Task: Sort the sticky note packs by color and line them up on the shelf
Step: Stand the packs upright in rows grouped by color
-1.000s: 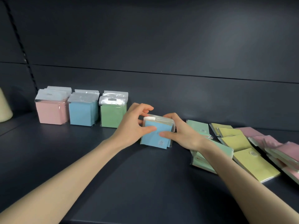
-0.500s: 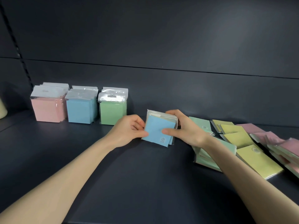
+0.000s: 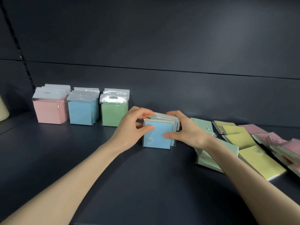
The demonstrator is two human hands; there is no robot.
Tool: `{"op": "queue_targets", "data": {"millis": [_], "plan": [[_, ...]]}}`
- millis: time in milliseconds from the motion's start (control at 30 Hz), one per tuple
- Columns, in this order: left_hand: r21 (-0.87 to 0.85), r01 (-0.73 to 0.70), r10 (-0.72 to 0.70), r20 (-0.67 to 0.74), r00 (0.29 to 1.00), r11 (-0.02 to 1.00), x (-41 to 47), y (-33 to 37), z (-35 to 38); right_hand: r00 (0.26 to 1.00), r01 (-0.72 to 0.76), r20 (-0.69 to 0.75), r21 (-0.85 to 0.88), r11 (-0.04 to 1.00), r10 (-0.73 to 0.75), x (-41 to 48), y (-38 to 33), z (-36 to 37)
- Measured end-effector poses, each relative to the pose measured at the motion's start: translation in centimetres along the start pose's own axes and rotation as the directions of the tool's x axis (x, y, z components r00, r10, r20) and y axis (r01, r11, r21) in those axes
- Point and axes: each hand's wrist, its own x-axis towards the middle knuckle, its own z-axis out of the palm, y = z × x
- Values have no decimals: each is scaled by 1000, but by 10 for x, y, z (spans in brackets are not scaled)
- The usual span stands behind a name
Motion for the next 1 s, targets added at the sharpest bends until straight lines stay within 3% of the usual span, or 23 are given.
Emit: {"op": "queue_targets", "data": {"millis": [100, 167, 267, 567, 733, 1000], "plan": [[53, 112, -116, 67, 991, 992, 1, -9, 1, 1000, 3, 6, 12, 1000, -3, 0, 0, 0], [65, 236, -244, 188, 951, 970, 2, -16, -2, 999, -6, 47, 2, 1000, 6, -1, -2, 0], [46, 279, -276, 355, 893, 959, -1, -20, -1, 985, -23, 173, -30, 999, 28, -4, -6, 1], [211, 238, -304, 380, 873, 948, -6, -9, 1, 974, -88, 209, -23, 996, 91, 2, -5, 6], [270, 186, -274, 336, 901, 945, -4, -10, -1, 982, -37, 181, -87, 995, 52, 1, -3, 7], [226, 195, -267, 355, 896, 954, -8, -9, 8, 978, -49, 194, -155, 987, 79, -4, -12, 9]]}}
